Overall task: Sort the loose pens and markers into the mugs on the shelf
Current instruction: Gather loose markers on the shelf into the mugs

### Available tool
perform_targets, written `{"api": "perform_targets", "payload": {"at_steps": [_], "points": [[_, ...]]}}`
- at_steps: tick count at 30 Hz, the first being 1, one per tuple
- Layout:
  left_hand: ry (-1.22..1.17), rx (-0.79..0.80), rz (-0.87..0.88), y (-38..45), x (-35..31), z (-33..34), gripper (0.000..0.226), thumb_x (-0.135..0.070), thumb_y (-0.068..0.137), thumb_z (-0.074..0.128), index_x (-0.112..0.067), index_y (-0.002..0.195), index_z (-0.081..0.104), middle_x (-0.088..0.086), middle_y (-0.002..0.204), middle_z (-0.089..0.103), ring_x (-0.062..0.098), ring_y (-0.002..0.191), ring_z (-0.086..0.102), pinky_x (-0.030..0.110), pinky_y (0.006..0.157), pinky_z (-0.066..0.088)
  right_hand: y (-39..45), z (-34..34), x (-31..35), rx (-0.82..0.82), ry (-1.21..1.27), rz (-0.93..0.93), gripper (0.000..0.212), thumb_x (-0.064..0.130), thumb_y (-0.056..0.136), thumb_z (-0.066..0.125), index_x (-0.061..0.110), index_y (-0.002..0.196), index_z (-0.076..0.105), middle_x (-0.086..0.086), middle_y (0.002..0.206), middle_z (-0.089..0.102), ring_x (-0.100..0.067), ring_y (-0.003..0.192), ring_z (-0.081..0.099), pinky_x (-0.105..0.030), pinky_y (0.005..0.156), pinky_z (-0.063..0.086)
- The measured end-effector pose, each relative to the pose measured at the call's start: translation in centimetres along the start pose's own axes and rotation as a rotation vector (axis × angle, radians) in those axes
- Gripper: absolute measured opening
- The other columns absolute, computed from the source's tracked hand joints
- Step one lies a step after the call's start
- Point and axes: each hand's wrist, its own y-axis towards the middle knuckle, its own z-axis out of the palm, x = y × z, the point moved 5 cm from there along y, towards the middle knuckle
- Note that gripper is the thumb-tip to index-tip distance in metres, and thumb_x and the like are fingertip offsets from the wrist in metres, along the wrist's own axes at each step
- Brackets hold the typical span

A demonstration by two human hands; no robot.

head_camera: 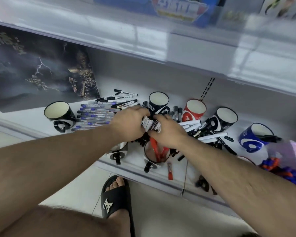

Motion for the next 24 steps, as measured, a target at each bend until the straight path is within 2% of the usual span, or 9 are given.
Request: {"api": "perform_targets", "payload": {"at_steps": [2,4,9,12,14,16,19,21,24], "points": [[-0.043,0.098,0.070,1.2,-2.9,1.6,0.056,-0.019,0.077,0.064,-0.026,0.131,0.052,0.001,0.132,0.053,0.023,0.118,0.054,0.039,0.095,0.049,-1.1,-2.6,-4.4,-0.142,-0.046,0.127,0.047,0.042,0.089,0.057,0.022,0.132,0.050,-0.007,0.123,0.058,-0.030,0.108,0.060,-0.037,0.080,0.052],[-0.075,0.208,0.091,2.0,-5.1,3.2,0.056,-0.021,0.077,0.067,-0.028,0.131,0.051,-0.001,0.130,0.053,0.021,0.113,0.055,0.036,0.092,0.050,-1.8,-4.3,-9.3,-0.137,-0.152,0.284,0.034,0.038,0.088,0.055,0.020,0.117,0.057,-0.006,0.107,0.063,-0.028,0.097,0.061,-0.033,0.073,0.049],[-0.109,0.312,0.092,2.8,-7.8,6.6,0.043,-0.022,0.083,0.062,-0.030,0.125,0.056,-0.003,0.121,0.060,0.017,0.102,0.058,0.030,0.084,0.051,-2.1,-3.3,-18.2,0.320,-0.431,0.526,0.023,0.034,0.079,0.063,0.016,0.093,0.065,0.000,0.084,0.061,-0.020,0.081,0.061,-0.028,0.071,0.049],[-0.176,0.324,0.039,3.1,-7.7,7.4,0.041,-0.022,0.084,0.061,-0.033,0.123,0.058,-0.007,0.121,0.060,0.015,0.103,0.059,0.028,0.083,0.051,-1.5,-0.4,-19.6,0.524,-0.501,0.510,0.040,0.047,0.079,0.068,0.019,0.106,0.065,0.000,0.095,0.064,-0.018,0.087,0.063,-0.028,0.076,0.051],[-0.220,0.311,0.002,3.6,-7.6,7.4,0.038,-0.021,0.083,0.062,-0.033,0.120,0.060,-0.008,0.115,0.062,0.012,0.097,0.058,0.024,0.077,0.048,-0.9,1.3,-20.1,0.574,-0.513,0.497,0.044,0.051,0.080,0.068,0.019,0.109,0.063,0.001,0.099,0.064,-0.018,0.090,0.063,-0.029,0.081,0.053],[-0.275,0.291,-0.038,4.0,-7.7,7.2,0.035,-0.021,0.085,0.061,-0.030,0.118,0.060,-0.009,0.113,0.063,0.011,0.095,0.058,0.023,0.077,0.049,-0.1,2.5,-20.0,0.543,-0.508,0.461,0.039,0.047,0.083,0.067,0.017,0.106,0.063,-0.001,0.098,0.062,-0.020,0.090,0.063,-0.030,0.081,0.054],[-0.359,0.281,-0.093,4.3,-7.7,6.9,0.034,-0.022,0.087,0.062,-0.027,0.121,0.060,-0.009,0.115,0.062,0.011,0.095,0.060,0.023,0.080,0.051,1.2,3.7,-19.7,0.480,-0.581,0.340,0.025,0.017,0.091,0.059,0.011,0.115,0.066,-0.007,0.105,0.064,-0.026,0.095,0.064,-0.035,0.081,0.055],[-0.397,0.277,-0.114,4.4,-7.3,6.8,0.035,-0.020,0.087,0.062,-0.026,0.122,0.060,-0.009,0.116,0.062,0.011,0.094,0.060,0.020,0.078,0.048,1.5,3.6,-19.1,0.487,-0.645,0.265,0.028,0.005,0.093,0.051,0.008,0.117,0.064,-0.010,0.115,0.065,-0.028,0.103,0.064,-0.036,0.082,0.054],[-0.500,0.264,-0.168,4.7,-6.6,6.7,0.034,-0.017,0.085,0.063,-0.025,0.118,0.060,-0.009,0.116,0.062,0.008,0.086,0.062,0.016,0.069,0.046,1.1,0.7,-17.1,0.378,-0.653,0.160,0.010,0.015,0.091,0.055,0.015,0.099,0.061,-0.006,0.108,0.066,-0.025,0.090,0.062,-0.033,0.076,0.053]]}}
